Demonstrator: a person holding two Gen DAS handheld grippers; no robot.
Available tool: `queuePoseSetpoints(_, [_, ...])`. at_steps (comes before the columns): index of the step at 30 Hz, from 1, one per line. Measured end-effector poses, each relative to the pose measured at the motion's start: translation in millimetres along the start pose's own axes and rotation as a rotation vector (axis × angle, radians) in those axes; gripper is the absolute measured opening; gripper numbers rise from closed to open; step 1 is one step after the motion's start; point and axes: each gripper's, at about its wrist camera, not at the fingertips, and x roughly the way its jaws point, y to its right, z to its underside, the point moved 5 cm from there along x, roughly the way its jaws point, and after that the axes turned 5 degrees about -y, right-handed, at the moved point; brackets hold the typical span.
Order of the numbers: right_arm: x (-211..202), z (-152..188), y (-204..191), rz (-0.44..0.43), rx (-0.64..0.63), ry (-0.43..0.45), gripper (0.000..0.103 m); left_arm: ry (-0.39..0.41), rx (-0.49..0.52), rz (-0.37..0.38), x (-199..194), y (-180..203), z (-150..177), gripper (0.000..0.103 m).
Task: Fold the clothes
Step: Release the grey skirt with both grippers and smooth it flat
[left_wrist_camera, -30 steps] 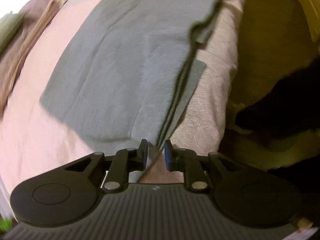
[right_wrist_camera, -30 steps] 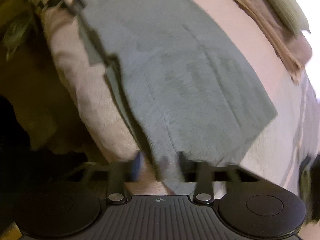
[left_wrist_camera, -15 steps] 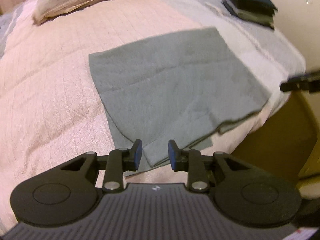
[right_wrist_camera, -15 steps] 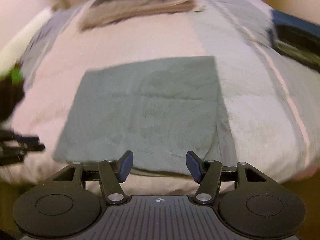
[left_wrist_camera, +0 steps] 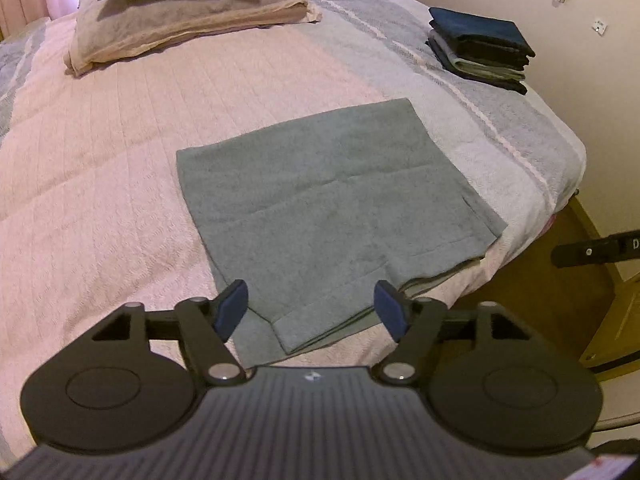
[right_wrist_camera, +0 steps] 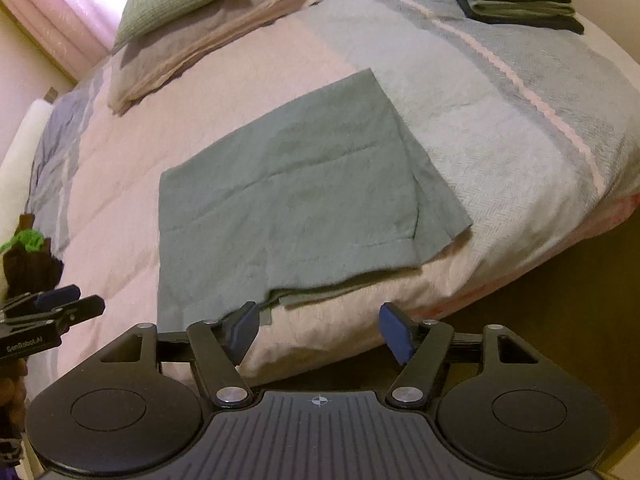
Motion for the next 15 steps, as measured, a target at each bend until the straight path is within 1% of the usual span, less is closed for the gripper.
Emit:
queuePoseSetpoints(3, [4.4, -3.8, -1.5, -0.002, -0.002, -0.021, 0.065, -0.012, -0.005, -0.001, 4.4, 2.6, 1.9, 0.074])
queuePoseSetpoints(4, [8.2, -3.8, -3.7, -0.001, -0.001, -0.025, 0.065, -0.014, -0.005, -0.004, 5.6, 3.1, 2.7, 0.081])
queuePoseSetpoints(5, [9.4, -4.2, -5.2, -0.002, -0.003, -0.027, 0.066, -0.014, -0.002, -0.007, 6.9, 4.2, 2.5, 0.086])
queuePoseSetpoints(7, [11.9, -5.3, -7.2, 0.000, -0.008, -0.032, 0.066, -0.018, 0.009, -0.013, 10.3, 5.1, 2.4, 0.088])
queuePoseSetpoints(15, [21.6, -8.0, -13.2, 0.015, -0.034, -0.059, 0.066, -0.051, 0.028, -0.028, 23.9, 8.3, -3.1, 0.092])
